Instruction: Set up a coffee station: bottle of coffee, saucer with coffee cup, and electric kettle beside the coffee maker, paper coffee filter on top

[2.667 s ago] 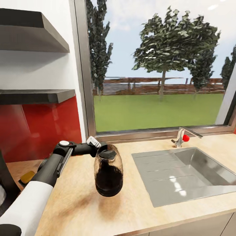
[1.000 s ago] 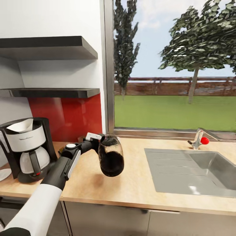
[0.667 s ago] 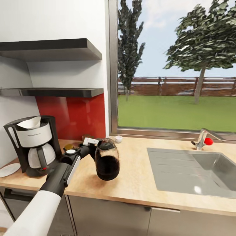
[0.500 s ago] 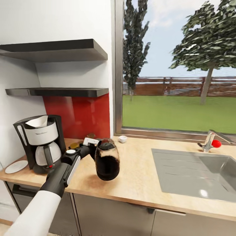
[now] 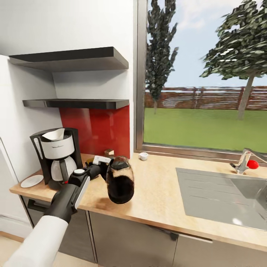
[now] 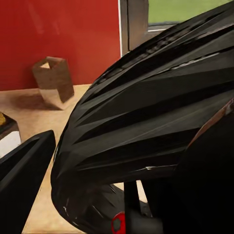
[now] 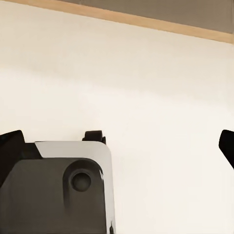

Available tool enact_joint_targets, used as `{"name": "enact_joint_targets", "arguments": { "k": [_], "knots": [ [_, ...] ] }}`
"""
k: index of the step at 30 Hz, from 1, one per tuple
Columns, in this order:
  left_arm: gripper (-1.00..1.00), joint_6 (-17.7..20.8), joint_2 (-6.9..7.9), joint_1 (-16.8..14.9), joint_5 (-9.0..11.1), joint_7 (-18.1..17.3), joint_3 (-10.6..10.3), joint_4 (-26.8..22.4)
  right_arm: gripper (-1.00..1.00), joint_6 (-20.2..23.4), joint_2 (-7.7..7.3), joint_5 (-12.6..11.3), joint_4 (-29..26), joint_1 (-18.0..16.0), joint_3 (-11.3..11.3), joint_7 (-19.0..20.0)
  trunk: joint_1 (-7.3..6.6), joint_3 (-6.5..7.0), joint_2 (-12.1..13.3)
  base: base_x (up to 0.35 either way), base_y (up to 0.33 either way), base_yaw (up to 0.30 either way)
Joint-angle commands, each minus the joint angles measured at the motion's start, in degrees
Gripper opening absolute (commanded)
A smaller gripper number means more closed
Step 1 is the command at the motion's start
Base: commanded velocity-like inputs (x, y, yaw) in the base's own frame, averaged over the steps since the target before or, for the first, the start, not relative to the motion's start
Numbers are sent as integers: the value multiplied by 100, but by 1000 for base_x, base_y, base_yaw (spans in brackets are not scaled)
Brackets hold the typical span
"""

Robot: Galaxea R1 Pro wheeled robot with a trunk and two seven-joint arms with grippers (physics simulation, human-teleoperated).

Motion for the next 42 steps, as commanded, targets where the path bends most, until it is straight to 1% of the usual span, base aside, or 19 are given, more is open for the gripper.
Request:
{"name": "enact_joint_targets", "arguments": {
  "k": [1, 5, 6, 9, 14, 18, 20, 21, 25, 29, 31, 36, 42],
  "knots": [
    [-100, 26, 18, -2, -21, -1, 95, -20, 100, -21, -2, -60, 7, -2, 45, 23, 2, -2, -4, -10, -6, 1],
    [-100, 34, 48, -2, -57, -5, 505, -63, 100, -21, -2, -60, 7, -2, 44, 23, 2, -2, -4, -4, -2, 5],
    [-100, 36, 97, -2, -65, -5, 630, -69, 100, -21, -2, -60, 7, -2, 44, 23, 2, -2, -4, -1, -1, 86],
    [-100, 31, 274, -2, -71, -5, 785, -75, 100, -21, -2, -60, 7, -2, 45, 23, 2, -5, -4, 0, 0, 187],
    [-100, 35, 338, -2, -112, 3, 821, -23, 100, -21, -2, -60, 7, -2, 42, 23, 2, -10, -4, 0, 0, 169],
    [-100, 37, 370, 4, -333, 79, 823, 16, 100, -21, -2, -60, 7, -2, 45, 23, 2, -10, -4, 0, 0, 12],
    [-100, 39, 383, 6, -386, 98, 827, 18, 100, -20, -2, -60, 7, -2, 46, 23, 2, -10, -4, 0, 0, 3],
    [-100, 43, 450, 6, -419, 110, 830, 20, 100, -21, -2, -60, 7, -2, 46, 23, 2, -10, -4, 0, 0, 0],
    [-100, 38, 539, 51, -438, 121, 840, 20, 100, -24, -2, -60, 7, -2, 46, 20, 2, -10, -4, 0, 0, 0],
    [-100, 45, 596, 112, -443, 118, 970, 21, 100, -23, -2, -60, 7, -2, 44, 23, 2, -10, -4, 0, 0, 0],
    [-100, 46, 644, 167, -443, 118, 984, 21, 100, -22, -2, -60, 7, -2, 43, 23, 2, -10, -4, 0, 0, 30],
    [-100, 40, 742, 205, -444, 125, 998, 21, 100, -21, -2, -60, 7, -2, 44, 23, 2, -10, -4, 0, 0, 205],
    [-100, 37, 762, 209, -442, 126, 998, 21, 100, -21, -2, -60, 7, -2, 44, 23, 2, -10, -4, 0, 0, 269]
  ]
}}
